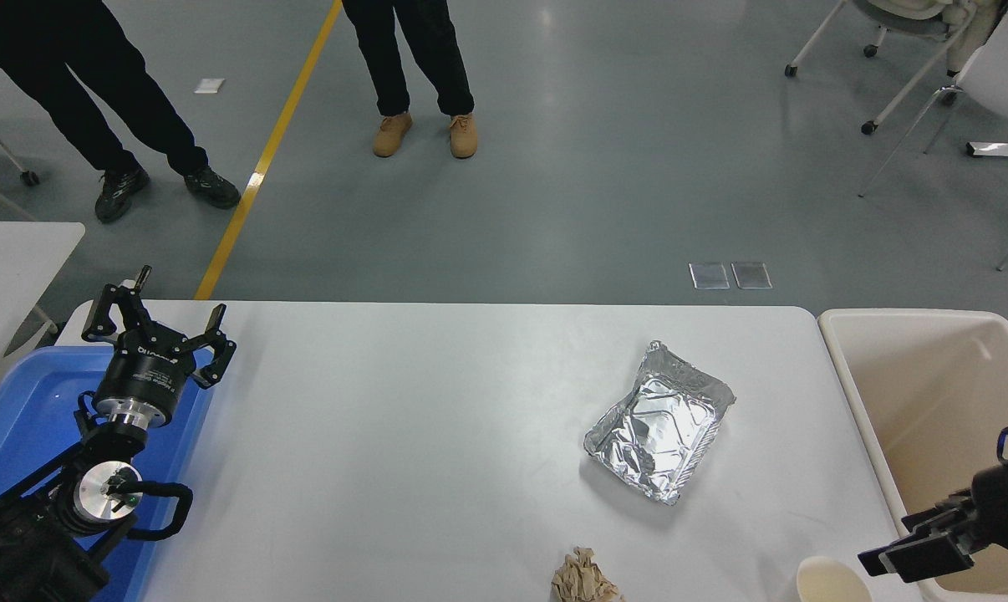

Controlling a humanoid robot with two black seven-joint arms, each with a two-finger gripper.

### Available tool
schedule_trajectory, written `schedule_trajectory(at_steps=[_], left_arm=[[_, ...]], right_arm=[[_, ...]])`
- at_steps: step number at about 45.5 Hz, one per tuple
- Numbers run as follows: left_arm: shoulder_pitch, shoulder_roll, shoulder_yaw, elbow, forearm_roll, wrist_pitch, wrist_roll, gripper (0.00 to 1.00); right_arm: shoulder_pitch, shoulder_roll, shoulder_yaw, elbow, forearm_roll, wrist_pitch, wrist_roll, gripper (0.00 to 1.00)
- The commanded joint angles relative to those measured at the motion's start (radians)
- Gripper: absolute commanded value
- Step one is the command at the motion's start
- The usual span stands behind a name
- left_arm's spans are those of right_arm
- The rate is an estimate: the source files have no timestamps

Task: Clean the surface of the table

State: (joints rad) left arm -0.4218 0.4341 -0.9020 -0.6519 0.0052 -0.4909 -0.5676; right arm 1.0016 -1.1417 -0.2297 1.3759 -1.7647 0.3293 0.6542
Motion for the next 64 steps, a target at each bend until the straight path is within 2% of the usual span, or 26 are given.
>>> schedule_trajectory(at_steps=[1, 6, 34, 41, 58, 64], left_arm=[[0.0, 0.0, 0.0, 0.0, -0.001, 0.0, 0.0, 0.99], [0.0, 0.0, 0.0, 0.0, -0.001, 0.0, 0.0, 0.99], [0.0, 0.0, 0.0, 0.0, 0.001, 0.0, 0.0, 0.99], [0.0, 0.0, 0.0, 0.0, 0.001, 0.0, 0.0, 0.99], [0.0, 0.0, 0.0, 0.0, -0.001, 0.0, 0.0, 0.99], [0.0, 0.0, 0.0, 0.0, 0.001, 0.0, 0.0, 0.99]], right_arm=[[-0.173, 0.025, 0.125, -0.008, -0.004, -0.033, -0.005, 0.98], [-0.261, 0.056, 0.23, -0.018, -0.002, -0.036, -0.025, 0.98], [-0.334, 0.125, 0.25, -0.113, -0.002, -0.148, -0.044, 0.97], [-0.342, 0.117, 0.239, -0.124, -0.002, -0.168, -0.042, 0.9], [-0.393, 0.125, 0.225, -0.184, -0.001, -0.223, -0.039, 0.86], [-0.4, 0.126, 0.224, -0.209, -0.001, -0.239, -0.038, 0.77]])
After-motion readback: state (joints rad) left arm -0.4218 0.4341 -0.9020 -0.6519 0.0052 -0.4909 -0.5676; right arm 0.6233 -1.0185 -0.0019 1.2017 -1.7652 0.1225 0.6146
